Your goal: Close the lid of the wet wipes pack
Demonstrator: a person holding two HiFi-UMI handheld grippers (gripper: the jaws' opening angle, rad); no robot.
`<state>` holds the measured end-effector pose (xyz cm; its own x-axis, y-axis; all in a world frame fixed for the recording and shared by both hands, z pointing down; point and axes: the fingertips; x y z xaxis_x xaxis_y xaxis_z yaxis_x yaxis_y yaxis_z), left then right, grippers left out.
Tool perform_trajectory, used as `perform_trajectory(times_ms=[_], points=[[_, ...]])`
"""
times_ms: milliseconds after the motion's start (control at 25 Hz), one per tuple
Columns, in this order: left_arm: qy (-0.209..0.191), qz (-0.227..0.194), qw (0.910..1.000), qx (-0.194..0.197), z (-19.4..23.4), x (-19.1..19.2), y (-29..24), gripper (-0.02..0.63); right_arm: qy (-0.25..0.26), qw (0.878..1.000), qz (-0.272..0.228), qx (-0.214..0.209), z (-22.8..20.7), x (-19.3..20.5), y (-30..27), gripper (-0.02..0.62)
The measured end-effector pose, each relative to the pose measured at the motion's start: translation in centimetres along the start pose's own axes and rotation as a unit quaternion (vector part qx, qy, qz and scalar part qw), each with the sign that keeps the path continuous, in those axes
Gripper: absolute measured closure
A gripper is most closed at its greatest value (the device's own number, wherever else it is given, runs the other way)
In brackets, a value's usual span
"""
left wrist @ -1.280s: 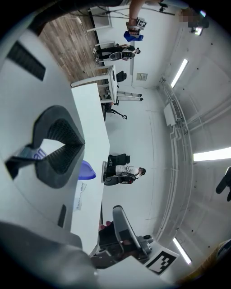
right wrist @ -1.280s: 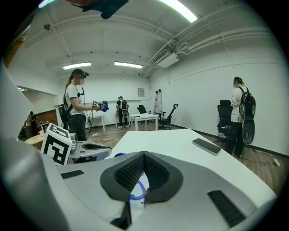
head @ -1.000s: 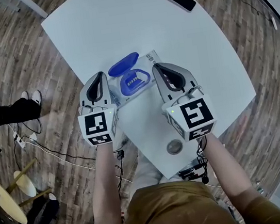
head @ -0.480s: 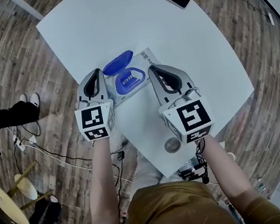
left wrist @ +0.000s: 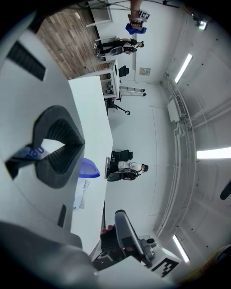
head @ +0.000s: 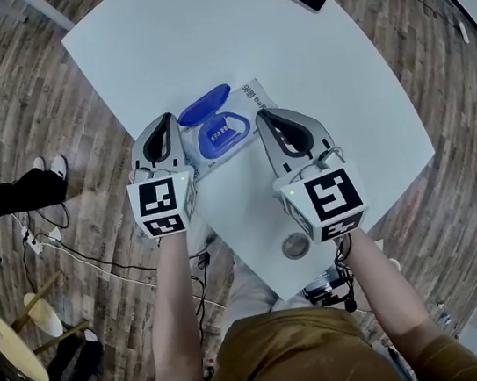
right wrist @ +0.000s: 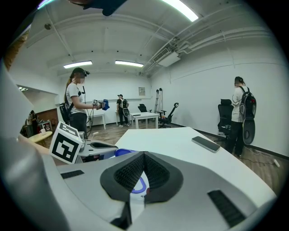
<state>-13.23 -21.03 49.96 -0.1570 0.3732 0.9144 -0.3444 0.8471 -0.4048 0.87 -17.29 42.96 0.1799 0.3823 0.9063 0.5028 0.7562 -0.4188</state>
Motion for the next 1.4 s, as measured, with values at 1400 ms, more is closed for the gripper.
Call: perform_trajectory(times_ms=[1400], points=[[0.003,0.005,0.9998,0.020,-1.7,0.9,0.7,0.601,-0.008,1.000,0.014,-0.009,0.6,0.9,-1.2,0.592]])
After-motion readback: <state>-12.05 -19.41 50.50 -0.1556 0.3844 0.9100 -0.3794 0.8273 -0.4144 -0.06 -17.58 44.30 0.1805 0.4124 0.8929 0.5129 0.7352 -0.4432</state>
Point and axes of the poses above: the fingertips, and each gripper's own axes: y backward along the fingers, z to its left, x out of its underside
